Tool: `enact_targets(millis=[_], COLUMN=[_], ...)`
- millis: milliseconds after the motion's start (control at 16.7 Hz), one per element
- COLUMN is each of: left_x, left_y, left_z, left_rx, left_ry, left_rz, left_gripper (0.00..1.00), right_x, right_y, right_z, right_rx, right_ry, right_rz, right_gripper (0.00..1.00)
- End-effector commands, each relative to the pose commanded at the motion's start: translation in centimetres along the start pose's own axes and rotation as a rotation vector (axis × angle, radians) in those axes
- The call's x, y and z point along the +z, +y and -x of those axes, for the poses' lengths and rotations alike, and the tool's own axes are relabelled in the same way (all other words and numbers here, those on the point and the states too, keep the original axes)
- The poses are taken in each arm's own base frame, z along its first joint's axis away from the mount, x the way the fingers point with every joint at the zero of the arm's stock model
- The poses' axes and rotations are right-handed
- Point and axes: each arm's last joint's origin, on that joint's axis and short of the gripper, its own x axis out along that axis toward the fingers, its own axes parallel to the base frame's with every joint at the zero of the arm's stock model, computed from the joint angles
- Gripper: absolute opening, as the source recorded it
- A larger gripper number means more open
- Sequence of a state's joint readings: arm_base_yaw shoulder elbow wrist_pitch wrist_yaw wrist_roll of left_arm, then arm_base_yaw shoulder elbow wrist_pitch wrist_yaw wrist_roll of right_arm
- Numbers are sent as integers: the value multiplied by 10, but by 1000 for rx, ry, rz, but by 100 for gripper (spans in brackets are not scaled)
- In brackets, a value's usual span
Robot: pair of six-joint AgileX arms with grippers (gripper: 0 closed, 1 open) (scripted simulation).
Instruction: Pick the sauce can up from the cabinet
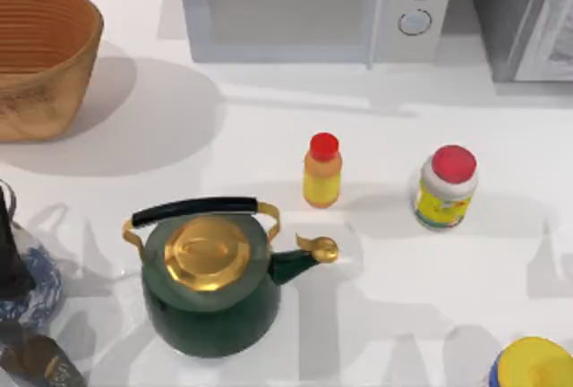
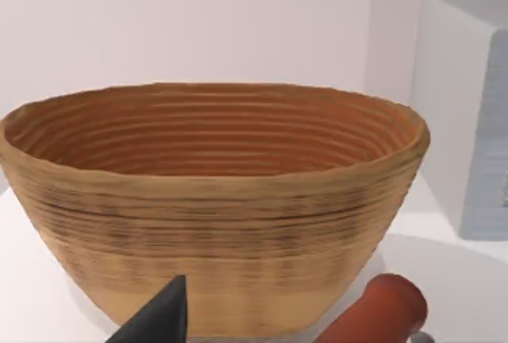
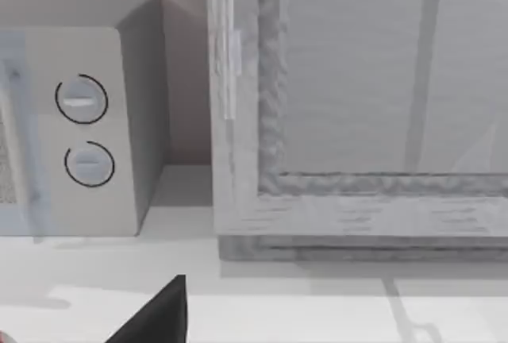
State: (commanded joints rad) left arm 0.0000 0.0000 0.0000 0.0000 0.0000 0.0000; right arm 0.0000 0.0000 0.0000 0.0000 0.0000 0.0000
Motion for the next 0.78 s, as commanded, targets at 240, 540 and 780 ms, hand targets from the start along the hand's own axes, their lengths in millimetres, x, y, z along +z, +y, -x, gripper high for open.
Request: enact_targets(millis=[240,540,780], left_x=[0,0,0], left_y=[0,0,0], left_z=[0,0,0], left_rx=[0,0,0], left_ry=[0,0,0], left_rz=[0,0,0], left_gripper=[100,100,100], right_x=[8,75,158], right_y=[0,3,8], right_z=[0,-1,-13], right_rx=[1,3,4], right_ry=[1,-9,-34], right_rz=[0,0,-6], right_gripper=[100,100,100])
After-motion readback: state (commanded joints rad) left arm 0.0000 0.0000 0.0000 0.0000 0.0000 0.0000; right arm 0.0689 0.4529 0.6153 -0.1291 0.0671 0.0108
